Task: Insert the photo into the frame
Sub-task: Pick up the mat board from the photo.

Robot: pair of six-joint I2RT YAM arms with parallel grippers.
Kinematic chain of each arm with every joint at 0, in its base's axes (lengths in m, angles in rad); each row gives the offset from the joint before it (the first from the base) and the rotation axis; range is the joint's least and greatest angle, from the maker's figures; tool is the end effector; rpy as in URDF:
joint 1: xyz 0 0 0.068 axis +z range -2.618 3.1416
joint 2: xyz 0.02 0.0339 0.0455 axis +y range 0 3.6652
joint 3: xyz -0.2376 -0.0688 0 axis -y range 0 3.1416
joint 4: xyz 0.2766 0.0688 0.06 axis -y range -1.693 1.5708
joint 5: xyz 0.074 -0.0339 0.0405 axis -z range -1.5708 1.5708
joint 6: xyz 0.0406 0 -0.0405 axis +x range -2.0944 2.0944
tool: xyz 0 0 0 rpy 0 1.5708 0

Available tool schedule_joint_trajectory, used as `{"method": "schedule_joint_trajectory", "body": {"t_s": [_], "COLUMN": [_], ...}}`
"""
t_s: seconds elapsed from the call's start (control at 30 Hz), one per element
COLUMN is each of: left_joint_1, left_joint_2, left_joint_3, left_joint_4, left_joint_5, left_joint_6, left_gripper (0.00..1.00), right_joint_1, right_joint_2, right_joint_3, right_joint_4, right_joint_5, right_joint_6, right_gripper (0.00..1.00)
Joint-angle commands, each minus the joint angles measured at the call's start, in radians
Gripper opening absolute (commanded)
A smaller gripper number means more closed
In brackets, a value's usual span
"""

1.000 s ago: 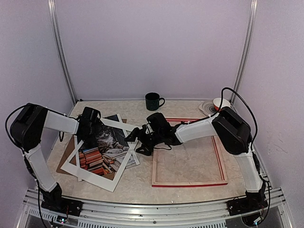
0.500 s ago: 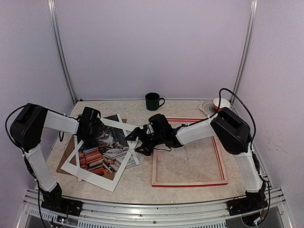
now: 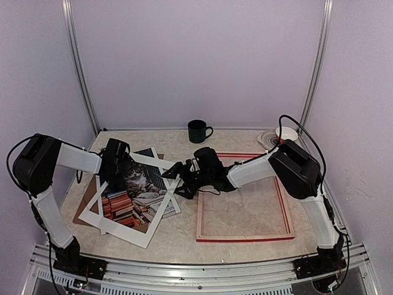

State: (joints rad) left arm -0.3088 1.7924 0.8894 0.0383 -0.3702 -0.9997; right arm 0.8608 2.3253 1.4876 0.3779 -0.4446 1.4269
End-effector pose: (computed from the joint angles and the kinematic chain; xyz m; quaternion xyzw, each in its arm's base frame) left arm 0.3505 -0.0964 0.0802 -0.3722 0.8463 -0.0698 0.3748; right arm 0.3202 0.3993 0.0721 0.1198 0.8282 0.5458 0.0425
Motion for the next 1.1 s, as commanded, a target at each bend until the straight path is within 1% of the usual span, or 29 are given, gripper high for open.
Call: {"method": "schedule_joint_trajectory", "body": {"t_s": [0.0, 0.2, 0.37, 0.47, 0.53, 0.7, 0.8, 0.9, 0.97, 1.07], "left_joint_1": [0.003, 0.001, -0.001, -0.006, -0.008, -0.013, -0.014, -0.015, -0.018, -0.018], "left_joint_2": [0.011, 0.013, 0.011, 0.012, 0.013, 0.007, 0.006, 0.003, 0.0, -0.003], "left_joint_3": [-0.041, -0.045, -0.046, -0.046, -0.047, -0.05, -0.05, -0.05, -0.049, -0.049], "left_joint_4": [-0.066, -0.061, -0.059, -0.061, -0.06, -0.062, -0.063, -0.065, -0.066, -0.07], "left_joint_5": [0.055, 0.058, 0.059, 0.057, 0.057, 0.054, 0.054, 0.054, 0.054, 0.054], "left_joint_6": [-0.024, -0.024, -0.024, -0.026, -0.026, -0.027, -0.028, -0.027, -0.027, -0.027], "left_gripper": [0.99, 0.99, 0.99, 0.99, 0.99, 0.99, 0.99, 0.99, 0.99, 0.99], "right_joint_1": [-0.011, -0.015, -0.019, -0.025, -0.026, -0.025, -0.025, -0.025, -0.025, -0.025], "right_joint_2": [0.057, 0.06, 0.049, 0.057, 0.057, 0.041, 0.026, 0.027, 0.028, 0.027], "right_joint_3": [0.008, -0.018, -0.021, -0.005, -0.002, 0.007, 0.001, 0.011, 0.011, 0.016], "right_joint_4": [0.011, 0.103, 0.108, 0.093, 0.087, 0.038, 0.028, 0.022, 0.026, 0.026], "right_joint_5": [0.009, 0.003, 0.025, 0.021, 0.021, 0.035, 0.052, 0.047, 0.045, 0.045], "right_joint_6": [0.017, 0.028, -0.009, -0.026, -0.033, -0.073, -0.095, -0.105, -0.106, -0.116], "right_gripper": [0.92, 0.89, 0.87, 0.83, 0.79, 0.67, 0.54, 0.39, 0.31, 0.22]}}
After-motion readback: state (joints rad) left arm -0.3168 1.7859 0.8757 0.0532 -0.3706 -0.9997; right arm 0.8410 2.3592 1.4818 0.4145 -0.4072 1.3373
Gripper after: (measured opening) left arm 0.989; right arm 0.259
